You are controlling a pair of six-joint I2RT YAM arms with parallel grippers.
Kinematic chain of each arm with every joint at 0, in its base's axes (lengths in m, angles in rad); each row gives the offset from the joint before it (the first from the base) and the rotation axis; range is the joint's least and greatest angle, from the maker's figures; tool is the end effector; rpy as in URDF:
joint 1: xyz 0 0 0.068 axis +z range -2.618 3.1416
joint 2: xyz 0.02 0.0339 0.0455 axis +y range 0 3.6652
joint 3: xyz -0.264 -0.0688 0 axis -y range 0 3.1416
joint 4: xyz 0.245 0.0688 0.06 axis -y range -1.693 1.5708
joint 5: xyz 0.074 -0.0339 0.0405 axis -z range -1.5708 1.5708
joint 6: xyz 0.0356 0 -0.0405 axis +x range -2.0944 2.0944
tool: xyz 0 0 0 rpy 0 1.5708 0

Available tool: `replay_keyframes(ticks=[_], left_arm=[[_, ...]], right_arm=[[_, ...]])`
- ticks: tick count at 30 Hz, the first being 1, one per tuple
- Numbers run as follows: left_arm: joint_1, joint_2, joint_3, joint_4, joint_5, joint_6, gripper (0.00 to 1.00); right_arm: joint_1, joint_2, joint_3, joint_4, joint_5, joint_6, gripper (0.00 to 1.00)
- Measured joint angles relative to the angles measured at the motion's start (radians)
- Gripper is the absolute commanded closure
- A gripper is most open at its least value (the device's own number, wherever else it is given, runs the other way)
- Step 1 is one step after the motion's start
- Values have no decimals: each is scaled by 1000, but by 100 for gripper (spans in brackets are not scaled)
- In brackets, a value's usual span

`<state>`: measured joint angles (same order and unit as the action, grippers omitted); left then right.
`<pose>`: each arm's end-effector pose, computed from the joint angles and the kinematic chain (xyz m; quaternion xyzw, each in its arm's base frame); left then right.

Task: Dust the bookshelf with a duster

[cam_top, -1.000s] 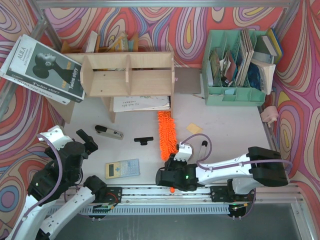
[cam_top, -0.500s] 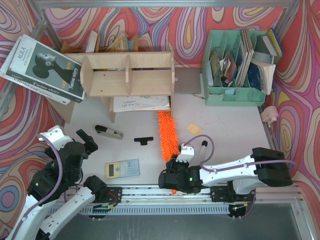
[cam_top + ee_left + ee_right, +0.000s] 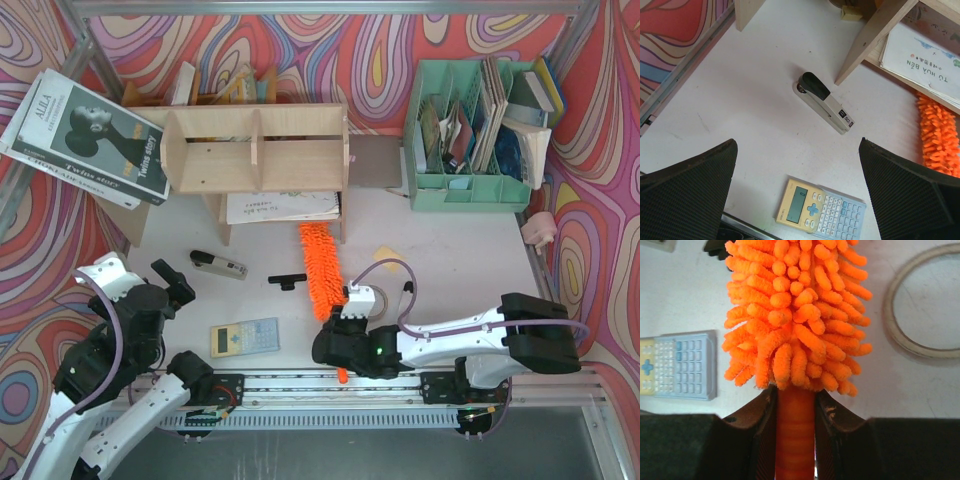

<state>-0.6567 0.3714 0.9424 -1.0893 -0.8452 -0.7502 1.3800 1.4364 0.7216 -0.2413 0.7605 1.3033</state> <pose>0.0420 0.0012 0.3438 -0.2426 0.7781 -0.0259 0.5788 0.0746 0.2570 0.1783 0.0783 0.8887 0.1932 0.4083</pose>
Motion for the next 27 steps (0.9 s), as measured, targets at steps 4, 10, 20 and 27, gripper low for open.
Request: replay_keyframes(ticks=[4, 10, 20, 27], left_arm=[[0, 0, 0, 0, 0, 0, 2], [0, -6, 0, 0, 0, 0, 2], [0, -6, 0, 0, 0, 0, 2], [0, -6, 0, 0, 0, 0, 2]], right_arm=[[-1, 2, -2, 123, -26, -123, 100], [2, 54, 1, 268, -90, -280, 100], [35, 72, 7, 408, -140, -449, 100], [87, 58, -3, 424, -54, -469, 100]])
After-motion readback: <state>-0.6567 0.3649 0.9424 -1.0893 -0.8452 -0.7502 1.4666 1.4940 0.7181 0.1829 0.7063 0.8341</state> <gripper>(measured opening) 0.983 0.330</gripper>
